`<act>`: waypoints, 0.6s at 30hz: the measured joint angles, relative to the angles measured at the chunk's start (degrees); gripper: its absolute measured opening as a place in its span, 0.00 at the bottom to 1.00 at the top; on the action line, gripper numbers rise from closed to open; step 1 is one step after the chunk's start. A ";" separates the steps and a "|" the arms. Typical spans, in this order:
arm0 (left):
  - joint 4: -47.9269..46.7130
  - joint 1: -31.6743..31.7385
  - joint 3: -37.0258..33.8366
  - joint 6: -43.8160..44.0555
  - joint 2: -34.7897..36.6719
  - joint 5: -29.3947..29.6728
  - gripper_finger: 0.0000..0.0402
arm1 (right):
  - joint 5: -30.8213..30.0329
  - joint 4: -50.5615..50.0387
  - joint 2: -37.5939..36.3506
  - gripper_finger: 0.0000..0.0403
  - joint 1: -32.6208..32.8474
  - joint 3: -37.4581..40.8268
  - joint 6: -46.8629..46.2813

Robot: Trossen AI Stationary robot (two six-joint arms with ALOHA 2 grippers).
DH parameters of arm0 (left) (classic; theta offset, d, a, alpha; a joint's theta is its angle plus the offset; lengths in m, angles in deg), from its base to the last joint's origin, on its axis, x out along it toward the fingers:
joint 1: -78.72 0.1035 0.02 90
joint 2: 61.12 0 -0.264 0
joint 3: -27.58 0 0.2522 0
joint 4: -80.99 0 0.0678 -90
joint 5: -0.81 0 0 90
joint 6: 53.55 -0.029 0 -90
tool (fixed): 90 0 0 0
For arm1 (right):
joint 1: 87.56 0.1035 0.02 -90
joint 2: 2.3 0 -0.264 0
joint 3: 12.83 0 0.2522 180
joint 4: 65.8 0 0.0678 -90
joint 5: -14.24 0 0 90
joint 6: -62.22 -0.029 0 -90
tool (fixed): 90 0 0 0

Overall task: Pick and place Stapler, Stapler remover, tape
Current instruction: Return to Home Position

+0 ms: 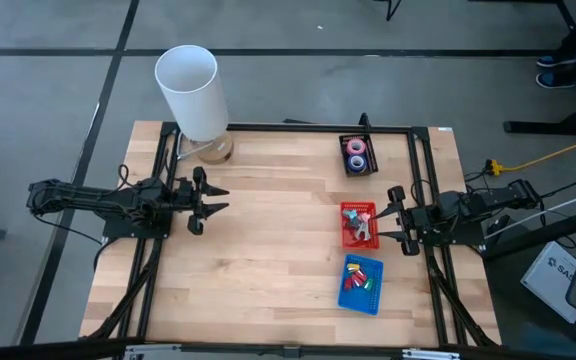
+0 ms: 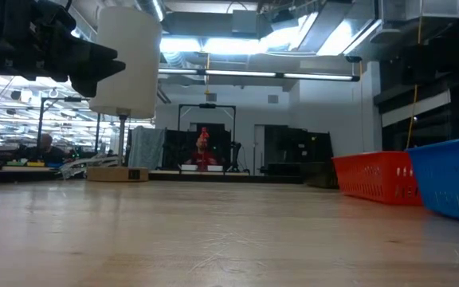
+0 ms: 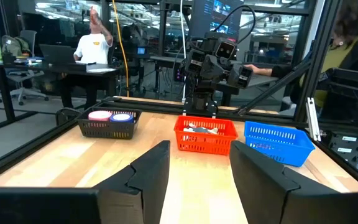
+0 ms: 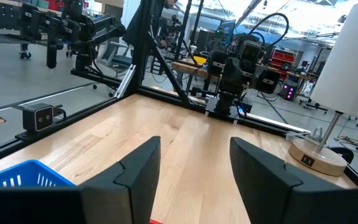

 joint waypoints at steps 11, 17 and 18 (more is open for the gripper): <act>-0.02 -0.01 0.00 0.01 0.01 0.00 0.40 | 0.02 0.00 0.01 0.48 0.00 0.00 0.00; -0.01 0.00 0.00 0.01 -0.01 0.00 0.41 | 0.02 0.00 0.00 0.48 0.00 0.00 0.00; -0.02 -0.01 0.00 0.01 0.01 0.00 0.41 | 0.02 0.00 0.00 0.48 0.00 0.00 0.00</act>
